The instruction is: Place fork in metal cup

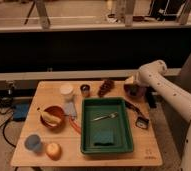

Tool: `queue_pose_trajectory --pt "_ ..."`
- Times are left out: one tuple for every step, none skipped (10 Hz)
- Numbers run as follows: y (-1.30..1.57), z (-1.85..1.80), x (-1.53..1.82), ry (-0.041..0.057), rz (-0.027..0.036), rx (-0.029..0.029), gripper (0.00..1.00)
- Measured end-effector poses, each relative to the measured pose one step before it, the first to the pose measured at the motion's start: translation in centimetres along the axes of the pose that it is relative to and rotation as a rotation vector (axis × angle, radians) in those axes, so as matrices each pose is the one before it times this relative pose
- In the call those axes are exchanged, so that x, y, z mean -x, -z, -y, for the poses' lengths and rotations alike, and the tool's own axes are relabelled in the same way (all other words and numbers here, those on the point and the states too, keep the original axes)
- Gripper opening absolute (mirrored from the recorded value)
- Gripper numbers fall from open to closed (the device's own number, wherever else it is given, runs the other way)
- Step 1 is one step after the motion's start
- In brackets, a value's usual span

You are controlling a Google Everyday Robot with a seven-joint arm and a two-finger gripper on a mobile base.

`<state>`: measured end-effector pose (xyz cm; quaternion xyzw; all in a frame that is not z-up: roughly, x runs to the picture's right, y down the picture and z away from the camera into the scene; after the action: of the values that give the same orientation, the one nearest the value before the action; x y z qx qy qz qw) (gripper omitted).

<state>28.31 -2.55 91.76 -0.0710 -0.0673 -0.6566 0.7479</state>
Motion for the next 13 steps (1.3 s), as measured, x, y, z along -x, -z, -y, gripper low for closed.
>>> queue_pose_trajectory --pt "-0.229 0.451 0.064 0.00464 0.00057 -0.00347 0.8" --pt "-0.308 0.424 0.104 0.00287 0.00203 -0.0021 0.8" --pt "-0.387 0.375 0.095 0.00111 0.00252 -0.00344 0.8" --pt "-0.537 0.101 0.078 -0.01122 0.00316 -0.00849 0.8" --pt "-0.568 -0.093 -0.027 -0.01049 0.00092 -0.00495 0.8" --pt "-0.529 -0.009 -0.079 -0.00638 0.00117 -0.00255 0.8" --pt "-0.526 0.056 -0.136 -0.00406 0.00009 -0.00016 0.8" --pt "-0.455 0.013 -0.13 0.0036 -0.00217 0.00616 0.8" --pt "-0.269 -0.074 -0.181 -0.00246 -0.00412 0.00655 0.8" --pt "-0.33 -0.392 -0.273 -0.00787 -0.00618 0.01044 0.8" --pt "-0.159 -0.335 -0.254 -0.0108 -0.00557 0.0048 0.8" --pt "-0.125 -0.244 -0.198 -0.00991 -0.00445 0.0032 0.8" --pt "-0.117 -0.209 -0.163 -0.01073 -0.00363 0.00244 0.76"
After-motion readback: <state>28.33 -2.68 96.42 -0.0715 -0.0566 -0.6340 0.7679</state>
